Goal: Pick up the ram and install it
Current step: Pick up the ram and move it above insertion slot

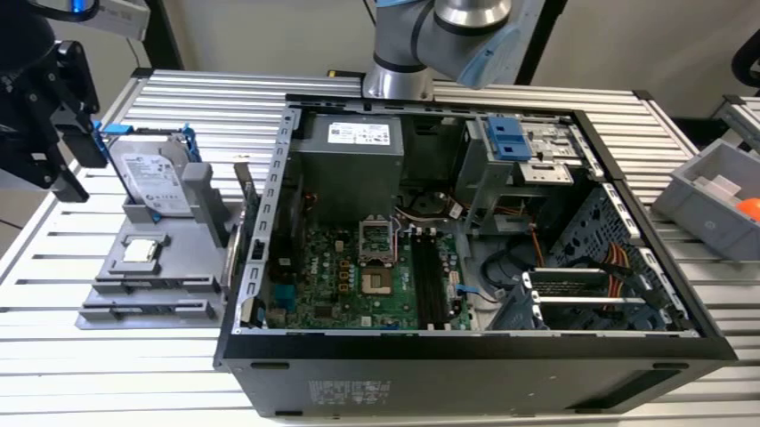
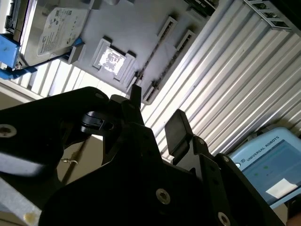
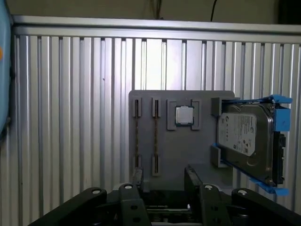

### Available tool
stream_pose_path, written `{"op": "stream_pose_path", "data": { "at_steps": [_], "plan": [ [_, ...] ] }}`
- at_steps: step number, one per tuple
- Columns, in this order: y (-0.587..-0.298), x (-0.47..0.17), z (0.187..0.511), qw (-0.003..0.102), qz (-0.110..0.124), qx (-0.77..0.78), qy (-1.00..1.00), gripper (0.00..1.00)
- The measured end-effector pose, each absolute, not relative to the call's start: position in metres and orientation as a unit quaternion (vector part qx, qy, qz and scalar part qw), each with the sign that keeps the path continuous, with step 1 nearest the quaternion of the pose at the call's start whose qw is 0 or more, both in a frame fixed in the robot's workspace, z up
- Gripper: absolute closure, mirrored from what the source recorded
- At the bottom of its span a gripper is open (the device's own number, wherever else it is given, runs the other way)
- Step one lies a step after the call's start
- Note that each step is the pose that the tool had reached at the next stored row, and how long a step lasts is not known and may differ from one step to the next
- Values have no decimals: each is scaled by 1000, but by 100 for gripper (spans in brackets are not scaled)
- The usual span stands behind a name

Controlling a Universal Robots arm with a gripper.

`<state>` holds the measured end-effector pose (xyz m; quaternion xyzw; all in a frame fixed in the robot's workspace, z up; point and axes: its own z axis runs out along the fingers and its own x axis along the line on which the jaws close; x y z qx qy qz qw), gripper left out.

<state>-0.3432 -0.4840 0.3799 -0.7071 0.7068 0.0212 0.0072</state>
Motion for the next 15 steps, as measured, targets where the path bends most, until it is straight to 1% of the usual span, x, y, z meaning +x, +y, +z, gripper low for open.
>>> {"op": "stream_pose_path", "data": {
  "at_steps": [8, 15],
  "plan": [
    [-484, -343, 377, 5, 24, -707, 707, 0],
    [-486, -343, 374, 5, 24, -707, 707, 0]
  ]
}}
